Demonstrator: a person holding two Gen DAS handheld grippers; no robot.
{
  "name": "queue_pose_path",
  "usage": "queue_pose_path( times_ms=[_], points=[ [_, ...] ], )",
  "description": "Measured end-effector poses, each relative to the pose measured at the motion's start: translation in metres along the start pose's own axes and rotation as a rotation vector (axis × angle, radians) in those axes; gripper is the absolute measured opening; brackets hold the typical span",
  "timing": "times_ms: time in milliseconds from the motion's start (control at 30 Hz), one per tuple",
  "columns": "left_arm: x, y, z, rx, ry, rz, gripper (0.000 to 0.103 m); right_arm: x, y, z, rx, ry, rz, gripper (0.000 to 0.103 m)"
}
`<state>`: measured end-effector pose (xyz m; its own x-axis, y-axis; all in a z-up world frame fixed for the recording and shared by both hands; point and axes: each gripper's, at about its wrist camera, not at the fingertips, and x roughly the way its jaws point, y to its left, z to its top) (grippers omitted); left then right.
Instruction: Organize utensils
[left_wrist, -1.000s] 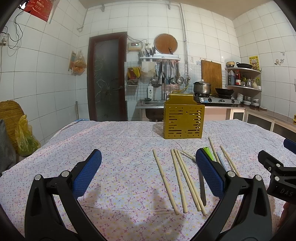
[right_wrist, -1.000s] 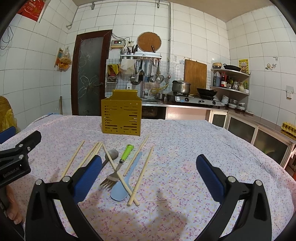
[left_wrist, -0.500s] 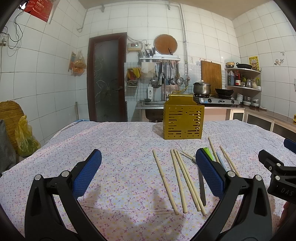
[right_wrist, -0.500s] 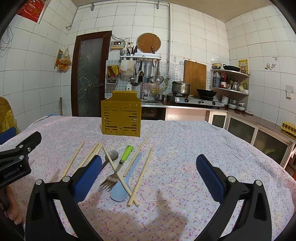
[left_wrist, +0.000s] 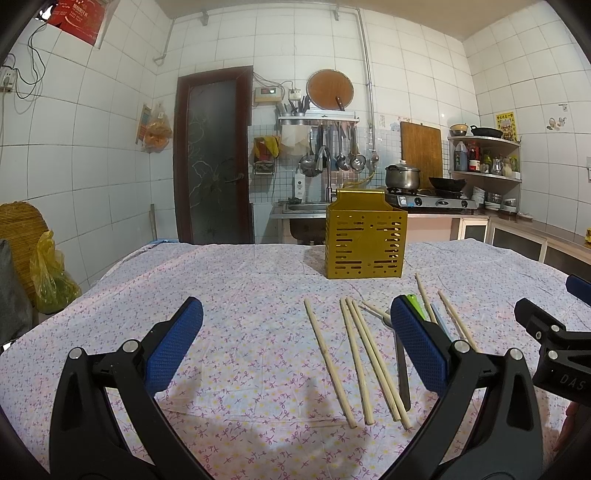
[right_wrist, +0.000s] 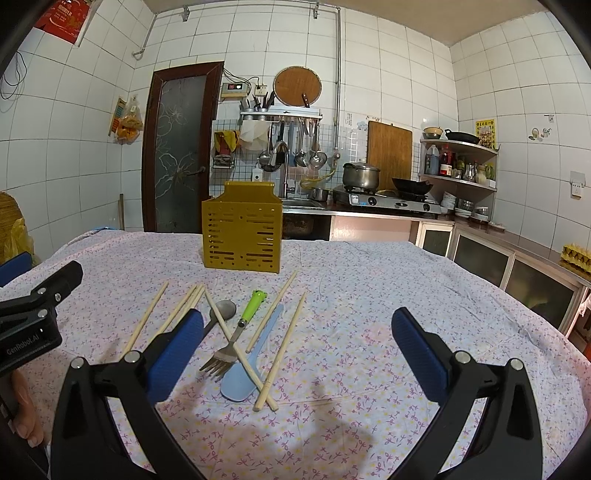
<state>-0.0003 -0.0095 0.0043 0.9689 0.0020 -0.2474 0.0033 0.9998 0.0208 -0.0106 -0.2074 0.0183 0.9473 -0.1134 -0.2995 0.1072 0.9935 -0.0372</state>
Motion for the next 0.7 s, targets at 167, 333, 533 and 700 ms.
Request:
queue_pose_path(
  times_ms=[167,333,533,700],
  points=[
    [-0.003,-0.001,0.002,0.0,-0.001,0.0,0.098,0.0,-0.001,0.001,0.001,-0.001,0.0,0.099],
    [-0.003,-0.001,0.003,0.001,-0.001,-0.003,0.098,0.0,-0.001,0.002,0.001,0.002,0.001,0.099],
    [-0.007,0.0,0.018,0.008,0.036,-0.024,0.098,0.003,-0.002,0.004,0.008,0.016,-0.004,0.099],
    [0.014,-0.001,0.029,0.027,0.11,-0.05,0.098,0.024,-0.006,0.011,0.02,0.117,0.0,0.099]
  ],
)
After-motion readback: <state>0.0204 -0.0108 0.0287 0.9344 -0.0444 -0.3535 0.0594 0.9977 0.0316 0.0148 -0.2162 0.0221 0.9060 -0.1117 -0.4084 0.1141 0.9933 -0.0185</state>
